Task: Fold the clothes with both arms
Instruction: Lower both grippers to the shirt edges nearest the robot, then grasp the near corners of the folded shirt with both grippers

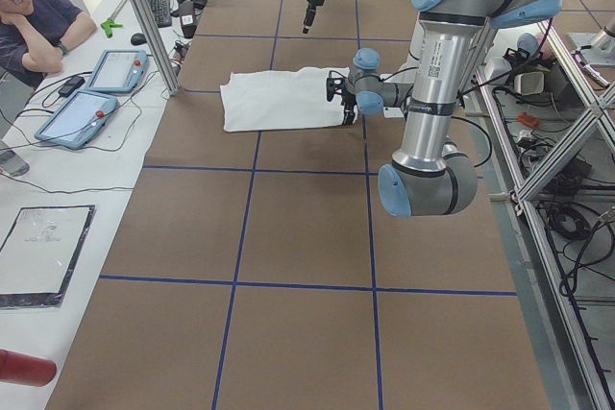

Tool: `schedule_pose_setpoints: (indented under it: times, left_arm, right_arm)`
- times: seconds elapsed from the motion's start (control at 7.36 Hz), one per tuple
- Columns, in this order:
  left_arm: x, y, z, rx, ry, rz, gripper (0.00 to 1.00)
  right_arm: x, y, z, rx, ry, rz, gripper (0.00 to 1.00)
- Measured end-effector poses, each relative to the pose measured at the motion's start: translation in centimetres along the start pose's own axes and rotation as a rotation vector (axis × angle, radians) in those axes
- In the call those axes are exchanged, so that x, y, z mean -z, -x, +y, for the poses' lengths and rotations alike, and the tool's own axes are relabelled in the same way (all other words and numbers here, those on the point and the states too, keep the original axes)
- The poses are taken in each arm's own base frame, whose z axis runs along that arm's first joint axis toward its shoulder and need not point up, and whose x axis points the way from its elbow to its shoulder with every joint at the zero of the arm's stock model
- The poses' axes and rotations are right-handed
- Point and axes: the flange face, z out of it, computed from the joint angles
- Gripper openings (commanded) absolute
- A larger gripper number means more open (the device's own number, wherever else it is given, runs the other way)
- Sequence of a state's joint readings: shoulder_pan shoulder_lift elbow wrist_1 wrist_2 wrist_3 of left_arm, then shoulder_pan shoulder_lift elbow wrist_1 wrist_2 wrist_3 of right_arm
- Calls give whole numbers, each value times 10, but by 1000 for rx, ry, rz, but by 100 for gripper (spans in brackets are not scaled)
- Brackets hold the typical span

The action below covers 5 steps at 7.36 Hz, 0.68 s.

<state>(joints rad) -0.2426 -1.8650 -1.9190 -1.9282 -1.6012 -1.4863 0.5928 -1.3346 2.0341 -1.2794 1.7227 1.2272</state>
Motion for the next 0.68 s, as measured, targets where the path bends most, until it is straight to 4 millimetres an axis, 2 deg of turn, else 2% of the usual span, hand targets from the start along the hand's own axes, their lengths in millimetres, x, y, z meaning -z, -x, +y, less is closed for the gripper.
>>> schedule_pose_setpoints:
  times: [0.14, 0.41, 0.68]
  left_arm:
    - [-3, 0, 6, -5, 8, -12, 36]
    - [-6, 0, 15, -13, 20, -22, 0]
    - [-4, -2, 17, -15, 22, -18, 0]
  right_arm:
    - [0, 2, 0, 1, 0, -3, 100]
    - [0, 3, 0, 2, 0, -5, 100]
    - [-1, 4, 2, 4, 3, -6, 100]
